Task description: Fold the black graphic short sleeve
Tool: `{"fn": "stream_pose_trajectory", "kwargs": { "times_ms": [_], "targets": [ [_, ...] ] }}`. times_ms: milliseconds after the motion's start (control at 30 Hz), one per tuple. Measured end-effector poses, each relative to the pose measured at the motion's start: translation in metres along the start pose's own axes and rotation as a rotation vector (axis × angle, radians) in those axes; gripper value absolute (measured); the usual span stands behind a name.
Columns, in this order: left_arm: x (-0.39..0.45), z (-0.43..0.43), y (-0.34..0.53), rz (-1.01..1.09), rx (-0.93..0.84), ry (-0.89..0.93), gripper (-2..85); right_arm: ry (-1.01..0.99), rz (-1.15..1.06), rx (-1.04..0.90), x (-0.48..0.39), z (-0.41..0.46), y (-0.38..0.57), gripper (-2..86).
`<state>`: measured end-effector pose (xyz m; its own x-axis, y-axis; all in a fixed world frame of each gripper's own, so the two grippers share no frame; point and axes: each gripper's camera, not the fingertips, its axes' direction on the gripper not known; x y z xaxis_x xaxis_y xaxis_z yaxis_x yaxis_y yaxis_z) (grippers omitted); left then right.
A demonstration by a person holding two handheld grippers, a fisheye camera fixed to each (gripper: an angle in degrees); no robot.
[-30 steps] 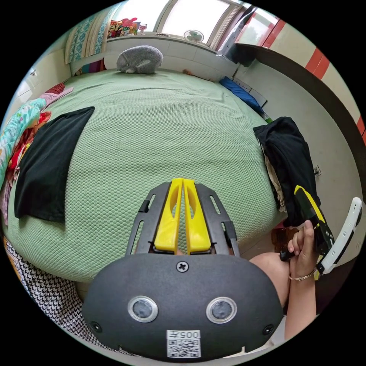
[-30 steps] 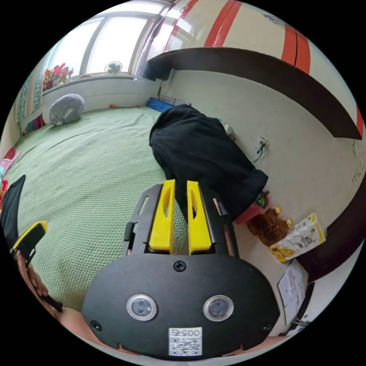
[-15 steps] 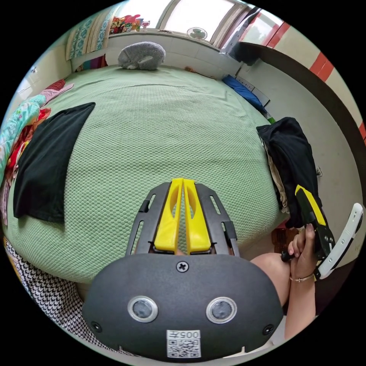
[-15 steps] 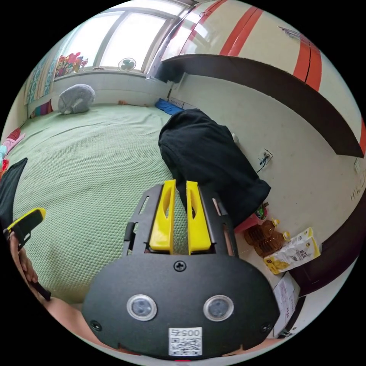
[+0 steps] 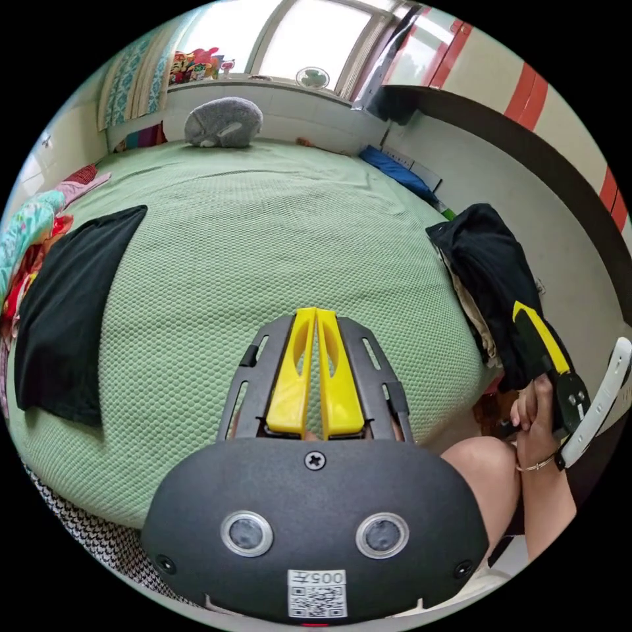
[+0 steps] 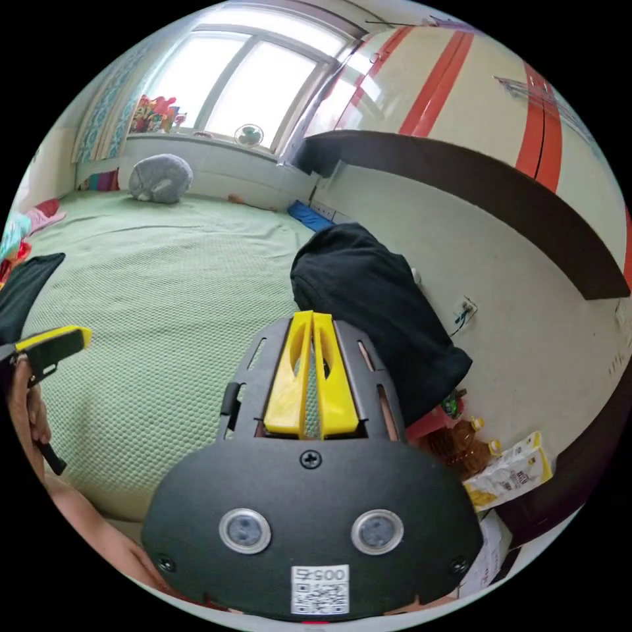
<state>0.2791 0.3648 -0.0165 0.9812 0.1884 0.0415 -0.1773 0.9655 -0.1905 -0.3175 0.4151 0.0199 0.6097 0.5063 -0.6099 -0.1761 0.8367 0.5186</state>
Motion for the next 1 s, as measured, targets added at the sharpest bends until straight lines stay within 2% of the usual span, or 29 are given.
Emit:
{"fn": "stream_pose_trajectory", "kwargs": {
  "times_ms": [100, 167, 300, 367, 467, 533, 600, 700, 867, 1000],
  "targets": [
    [0.000, 0.014, -0.001, 0.041, -0.031, -0.029, -0.6, 0.020, -0.096, 0.000, 0.004, 0.009, -0.022, -0.1],
    [0.002, 0.025, -0.002, 0.089, -0.044, -0.046, -0.6, 0.115, -0.199, -0.031, 0.003, 0.024, -0.045, 3.4],
    [0.002, 0.034, -0.005, 0.108, -0.065, 0.009, -0.6, 0.146, -0.359, -0.080, -0.001, 0.047, -0.076, 7.2],
    [0.002, 0.036, -0.003, 0.119, -0.065, 0.021, -0.6, 0.137, -0.423, -0.172, -0.005, 0.068, -0.091, 11.6],
    [-0.003, 0.035, 0.000, 0.125, -0.053, 0.043, -0.6, 0.104, -0.407, -0.353, -0.007, 0.097, -0.103, 12.5],
    [-0.007, 0.035, 0.002, 0.128, -0.063, 0.043, -0.6, 0.145, -0.452, -0.342, -0.008, 0.105, -0.104, 13.4],
    [-0.012, 0.035, 0.005, 0.129, -0.075, 0.042, -0.6, 0.196, -0.436, -0.322, -0.001, 0.109, -0.106, 11.1],
    [-0.025, 0.035, 0.008, 0.095, -0.083, 0.073, -0.7, 0.120, -0.348, -0.299, 0.027, 0.106, -0.116, 7.8],
    [-0.030, 0.035, 0.011, 0.105, -0.092, 0.055, -0.7, -0.088, -0.143, -0.300, 0.095, 0.098, -0.138, 1.7],
    [-0.029, 0.031, 0.015, 0.140, -0.083, 0.024, -0.7, -0.250, -0.036, -0.314, 0.146, 0.096, -0.152, 0.3]
  ]
}}
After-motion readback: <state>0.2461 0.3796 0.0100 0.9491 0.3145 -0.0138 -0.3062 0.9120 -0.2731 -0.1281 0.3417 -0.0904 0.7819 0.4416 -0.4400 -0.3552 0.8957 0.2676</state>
